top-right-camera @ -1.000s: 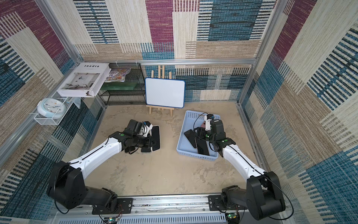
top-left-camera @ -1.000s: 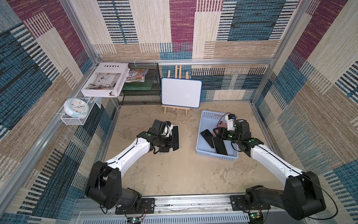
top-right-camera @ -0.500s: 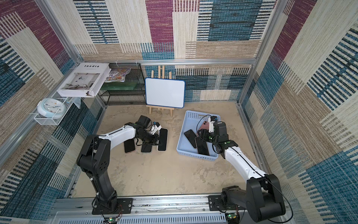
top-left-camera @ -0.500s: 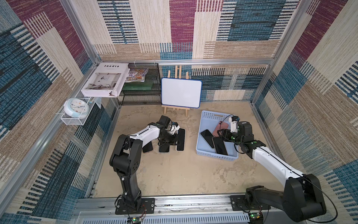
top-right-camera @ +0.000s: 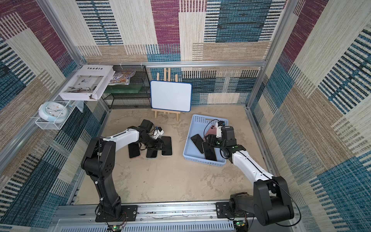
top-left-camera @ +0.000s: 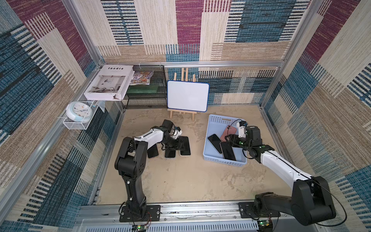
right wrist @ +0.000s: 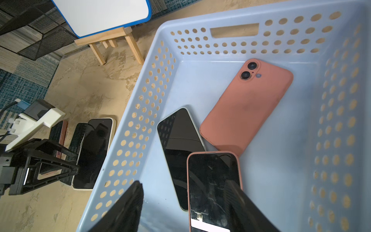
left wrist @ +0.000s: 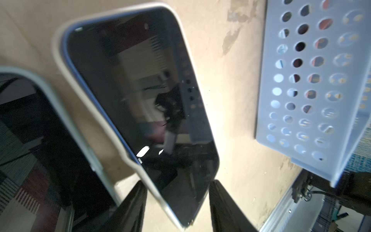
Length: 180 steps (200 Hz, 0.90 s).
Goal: Take the phone out of the storage box
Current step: Place the phone at the center of the board, then pick up the phone from the storage box.
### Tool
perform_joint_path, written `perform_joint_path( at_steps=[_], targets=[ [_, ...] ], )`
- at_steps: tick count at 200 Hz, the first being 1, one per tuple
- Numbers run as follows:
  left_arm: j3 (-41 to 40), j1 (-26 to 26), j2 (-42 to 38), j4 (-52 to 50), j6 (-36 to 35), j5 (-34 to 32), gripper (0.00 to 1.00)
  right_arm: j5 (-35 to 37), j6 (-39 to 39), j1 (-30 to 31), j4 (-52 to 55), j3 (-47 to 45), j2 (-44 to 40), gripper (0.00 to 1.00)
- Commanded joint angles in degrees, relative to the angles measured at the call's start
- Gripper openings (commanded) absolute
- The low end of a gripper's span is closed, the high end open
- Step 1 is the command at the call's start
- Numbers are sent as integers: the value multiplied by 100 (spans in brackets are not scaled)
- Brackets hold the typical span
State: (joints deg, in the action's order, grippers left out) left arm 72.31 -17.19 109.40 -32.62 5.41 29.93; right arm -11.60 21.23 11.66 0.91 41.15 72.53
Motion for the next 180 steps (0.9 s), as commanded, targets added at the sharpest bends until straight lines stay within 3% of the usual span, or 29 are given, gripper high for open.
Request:
perform_joint_path(
  at_steps=[1, 46, 60, 76, 84, 103, 139, 180],
  targets=[
    [-60, 14, -244, -22, 121, -762, 56, 21, -18, -4, -81, 1, -8, 69],
    [-711, -92, -2003, 389, 771, -2174, 61, 193, -145, -15, -39, 5, 30, 69],
    [-1016, -214, -2716, 743, 940, -2233, 63, 175, -243, -13, 62, 68, 126, 69],
    [-1284, -451, -3364, 1063, 1063, -2119, 79, 59, -526, -15, 378, 273, 304, 68],
    [-1355, -626, -3565, 1108, 1061, -2184, 81, 38, -574, -6, 572, 375, 409, 68],
    [-1292, -1078, -3700, 898, 934, -2441, 82, 74, -716, 36, 1031, 596, 630, 69],
    [-1244, -1762, -3555, 870, 783, -2851, 82, 871, -971, 236, 1707, 841, 970, 74],
    [-1171, -2123, -3435, 982, 686, -2916, 83, 1318, -1124, 474, 2016, 1180, 1463, 88]
  ],
)
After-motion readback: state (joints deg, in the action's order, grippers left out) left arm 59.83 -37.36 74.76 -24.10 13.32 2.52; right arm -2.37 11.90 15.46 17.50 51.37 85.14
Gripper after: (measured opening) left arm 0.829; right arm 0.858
